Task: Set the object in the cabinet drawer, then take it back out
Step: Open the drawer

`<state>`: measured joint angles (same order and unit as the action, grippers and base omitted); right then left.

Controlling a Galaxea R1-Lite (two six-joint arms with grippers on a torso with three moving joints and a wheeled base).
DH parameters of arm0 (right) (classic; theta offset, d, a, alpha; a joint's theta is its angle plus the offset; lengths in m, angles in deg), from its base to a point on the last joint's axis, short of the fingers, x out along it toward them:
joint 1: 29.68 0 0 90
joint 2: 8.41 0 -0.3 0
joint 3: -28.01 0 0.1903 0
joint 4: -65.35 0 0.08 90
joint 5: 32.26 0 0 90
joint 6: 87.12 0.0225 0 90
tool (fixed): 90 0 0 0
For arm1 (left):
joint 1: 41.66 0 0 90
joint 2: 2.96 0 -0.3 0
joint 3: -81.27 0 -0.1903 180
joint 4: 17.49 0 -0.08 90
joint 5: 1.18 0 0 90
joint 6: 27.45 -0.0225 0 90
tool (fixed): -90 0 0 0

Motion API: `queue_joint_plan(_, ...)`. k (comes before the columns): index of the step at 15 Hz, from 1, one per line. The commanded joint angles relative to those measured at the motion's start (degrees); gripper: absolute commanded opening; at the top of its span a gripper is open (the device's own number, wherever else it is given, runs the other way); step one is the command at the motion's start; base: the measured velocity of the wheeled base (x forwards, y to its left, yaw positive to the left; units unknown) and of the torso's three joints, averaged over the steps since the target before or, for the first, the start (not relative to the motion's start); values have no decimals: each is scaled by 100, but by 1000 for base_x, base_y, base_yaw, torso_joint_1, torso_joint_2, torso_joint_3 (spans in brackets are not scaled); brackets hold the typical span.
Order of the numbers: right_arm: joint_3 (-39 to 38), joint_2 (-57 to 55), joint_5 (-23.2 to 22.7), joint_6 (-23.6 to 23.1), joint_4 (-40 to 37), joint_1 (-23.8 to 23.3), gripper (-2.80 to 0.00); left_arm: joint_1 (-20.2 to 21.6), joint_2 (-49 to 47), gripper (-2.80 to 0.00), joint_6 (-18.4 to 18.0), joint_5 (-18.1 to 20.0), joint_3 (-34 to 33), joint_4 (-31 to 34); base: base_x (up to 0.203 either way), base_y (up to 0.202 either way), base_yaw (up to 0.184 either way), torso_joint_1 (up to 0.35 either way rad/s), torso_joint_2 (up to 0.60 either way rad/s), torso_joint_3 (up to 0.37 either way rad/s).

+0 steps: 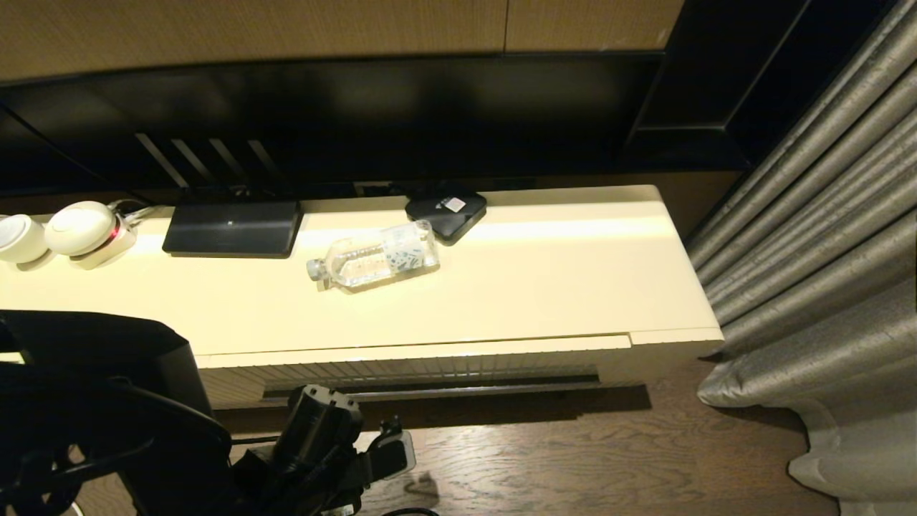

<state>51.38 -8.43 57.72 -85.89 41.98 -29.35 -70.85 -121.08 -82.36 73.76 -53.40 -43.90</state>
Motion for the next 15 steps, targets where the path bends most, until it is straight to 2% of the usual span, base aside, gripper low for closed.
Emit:
queue_joint_plan(1,-9,-6,-6,0,0,2,-280,71,-19,0,-266,170,124,74,0,0,0,0,0,0)
queue_joint_plan(5,-1,-6,-5,0,0,2,-280,199,-71,0,-516,465,613,500,0,0,0,0,0,0)
queue_joint_plan(7,-1,-6,-6,0,0,2,-280,308,-19,0,-759,495,779,834,0,0,0,0,0,0)
queue_joint_plan(10,-2,-6,-5,0,0,2,-280,360,34,0,-793,487,810,1164,0,0,0,0,0,0)
queue_joint_plan(15,-6,-6,-5,0,0,2,-280,387,7,0,-1277,487,904,1146,0,0,0,0,0,0)
